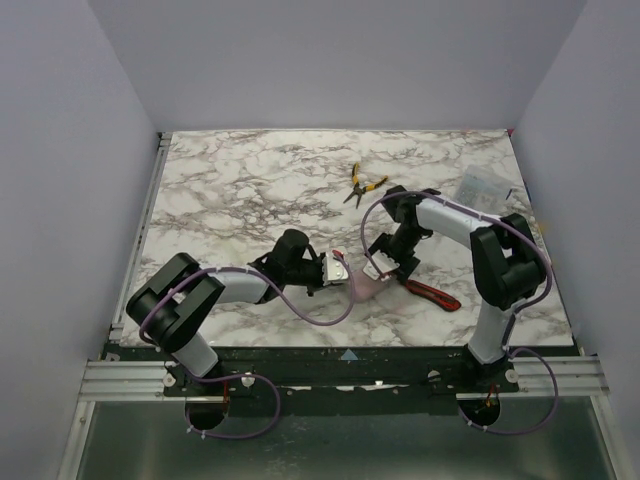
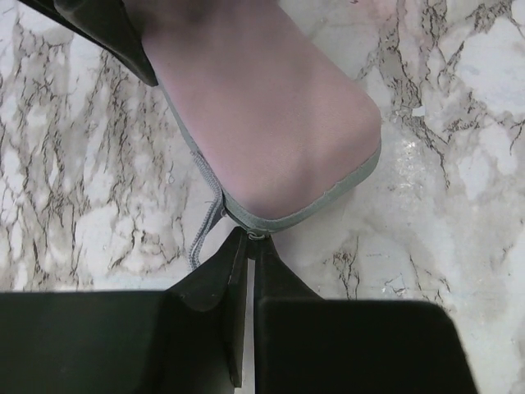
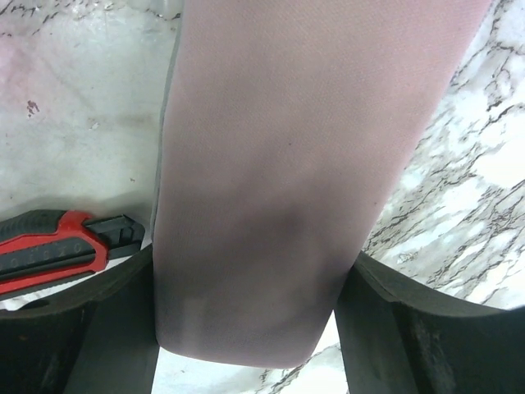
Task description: Open the umbrella
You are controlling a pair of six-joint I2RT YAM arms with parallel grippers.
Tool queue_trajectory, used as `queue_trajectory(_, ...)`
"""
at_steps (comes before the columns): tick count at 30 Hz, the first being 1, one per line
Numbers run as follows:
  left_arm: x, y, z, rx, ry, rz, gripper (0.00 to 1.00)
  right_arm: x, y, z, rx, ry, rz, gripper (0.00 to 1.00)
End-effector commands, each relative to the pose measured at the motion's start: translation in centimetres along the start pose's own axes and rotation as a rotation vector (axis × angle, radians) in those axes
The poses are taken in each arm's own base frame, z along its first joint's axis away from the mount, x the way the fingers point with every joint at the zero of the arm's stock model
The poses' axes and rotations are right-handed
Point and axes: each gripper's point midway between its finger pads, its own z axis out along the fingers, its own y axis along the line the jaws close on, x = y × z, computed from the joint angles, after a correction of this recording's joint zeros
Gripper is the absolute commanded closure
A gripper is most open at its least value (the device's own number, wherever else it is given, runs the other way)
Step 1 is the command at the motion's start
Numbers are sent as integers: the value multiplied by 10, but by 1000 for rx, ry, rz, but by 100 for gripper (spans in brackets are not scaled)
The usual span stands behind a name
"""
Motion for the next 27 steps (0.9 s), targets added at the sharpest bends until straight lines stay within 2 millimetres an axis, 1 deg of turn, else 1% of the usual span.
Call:
queue_trajectory(1,-14,-4,-7,-28,-56,-59,100,22,10,22,-63,10,147,74)
queue_trajectory(3,-15,-3,-8,-45,-52,-102,100,28,12,23,-65,32,181,77)
queue_trajectory(5,-15,1,-10,-71,-48,-145,100,34,11,23,-36,71,191,78)
queue_trajectory(7,-14,0,-12,-83,-48,-162,100,39,13,24,-27,90,221,79)
queue_trajectory(10,-11,2,-15,-116,-36,-202,100,42,11,23,-32,96,325,81)
queue_trajectory(15,0,16,-20,-235,0,-295,100,51,4,21,-14,102,513,86)
queue_trajectory(17,1,19,-21,-260,-3,-321,100,53,4,22,-8,111,572,93)
queue_trajectory(18,2,19,-21,-261,-3,-333,100,52,4,23,-11,105,603,94)
queue_trajectory(21,1,20,-21,-282,-21,-373,100,50,0,23,-5,87,684,95)
queue_trajectory(25,2,17,-22,-299,-47,-409,100,48,-6,22,24,73,794,100)
queue_trajectory(27,4,17,-21,-310,-44,-426,100,48,-8,23,37,71,864,100)
